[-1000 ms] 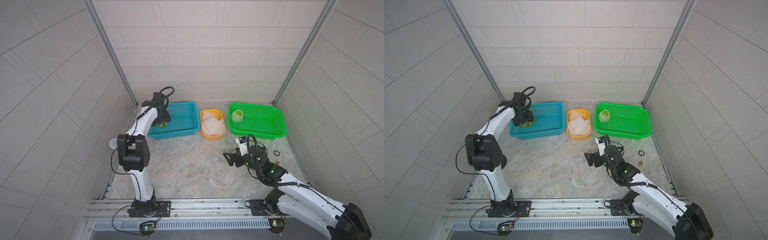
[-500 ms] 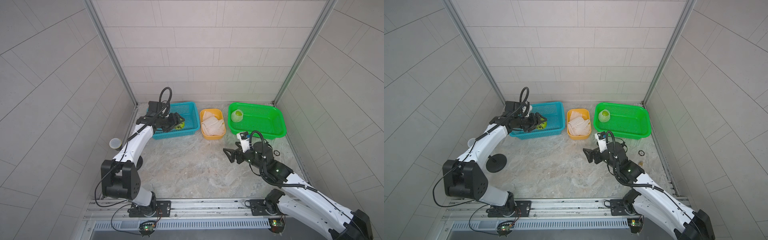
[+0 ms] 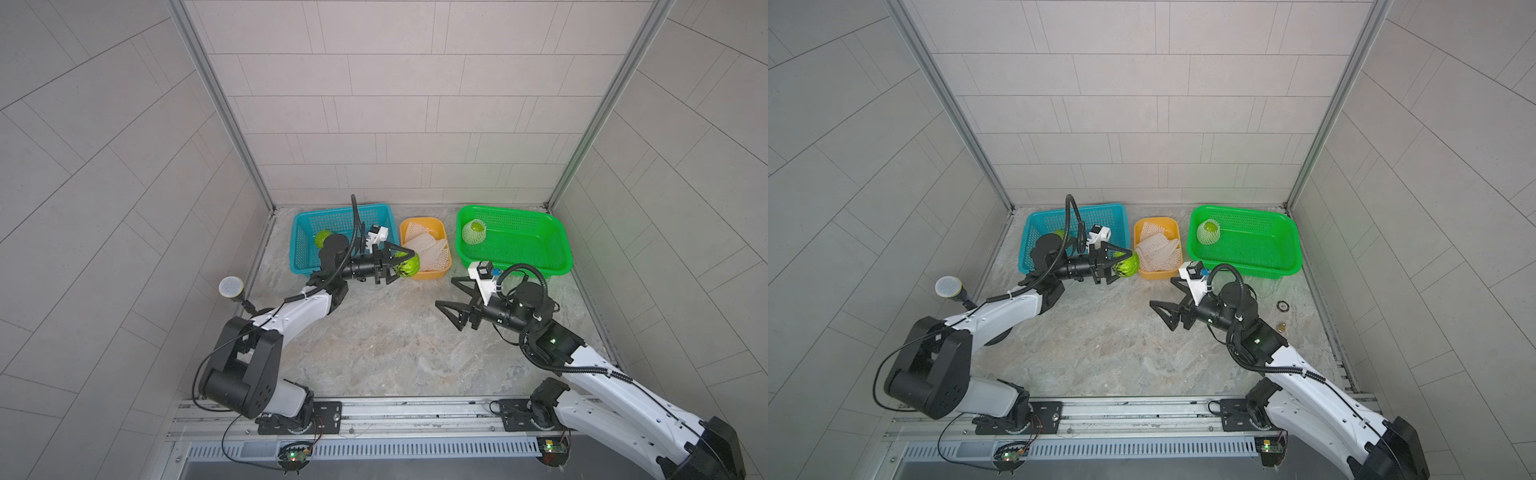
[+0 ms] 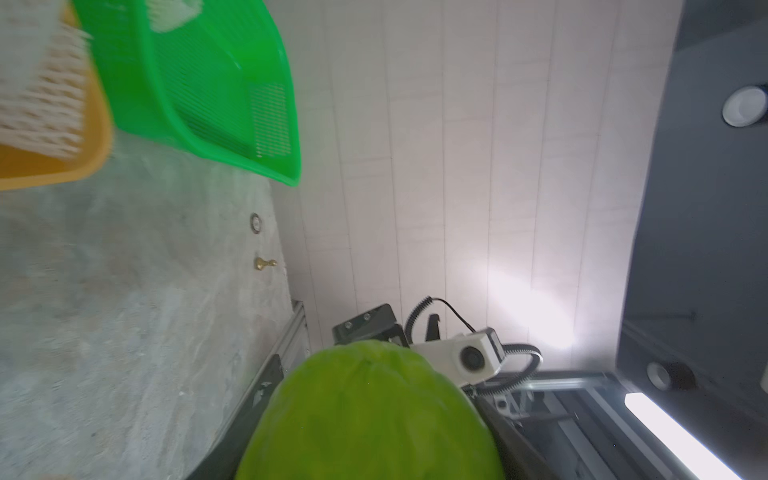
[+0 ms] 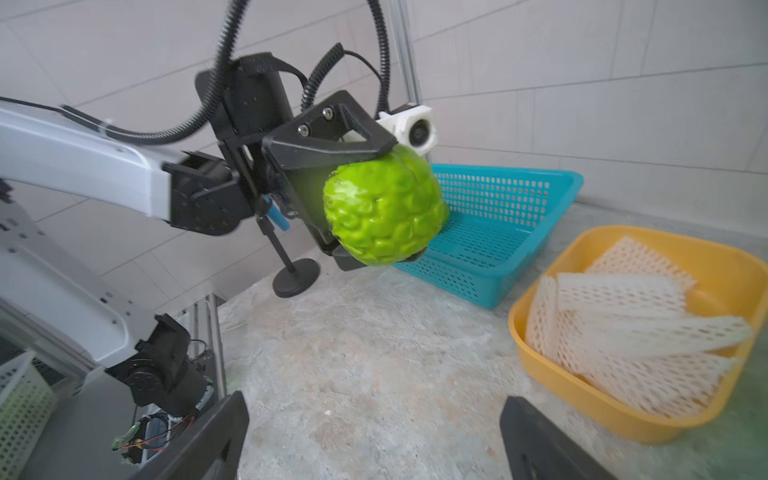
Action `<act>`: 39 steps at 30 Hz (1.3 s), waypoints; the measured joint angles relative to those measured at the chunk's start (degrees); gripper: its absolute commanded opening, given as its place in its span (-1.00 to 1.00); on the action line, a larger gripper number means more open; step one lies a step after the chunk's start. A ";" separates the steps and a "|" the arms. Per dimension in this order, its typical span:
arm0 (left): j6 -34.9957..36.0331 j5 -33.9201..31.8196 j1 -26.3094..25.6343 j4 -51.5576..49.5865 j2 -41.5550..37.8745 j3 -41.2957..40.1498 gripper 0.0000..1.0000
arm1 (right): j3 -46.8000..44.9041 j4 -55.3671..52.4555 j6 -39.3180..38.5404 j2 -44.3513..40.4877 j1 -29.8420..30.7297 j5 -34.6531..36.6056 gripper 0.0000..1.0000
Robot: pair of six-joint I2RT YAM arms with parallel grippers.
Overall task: Sleeve custard apples in foam nets
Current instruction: Place the custard apple at the center of the board.
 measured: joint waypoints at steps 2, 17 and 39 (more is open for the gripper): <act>-5.31 1.20 -1.27 7.48 1.40 -0.66 0.31 | -0.42 2.69 0.15 0.00 0.00 -1.53 1.00; -14.23 5.68 -9.51 20.92 1.68 -2.80 0.31 | 4.76 6.84 -1.68 4.98 -0.39 -9.03 1.00; -14.80 7.87 -13.07 21.68 1.68 -2.78 0.31 | 9.20 9.66 1.97 12.15 0.72 -22.12 0.75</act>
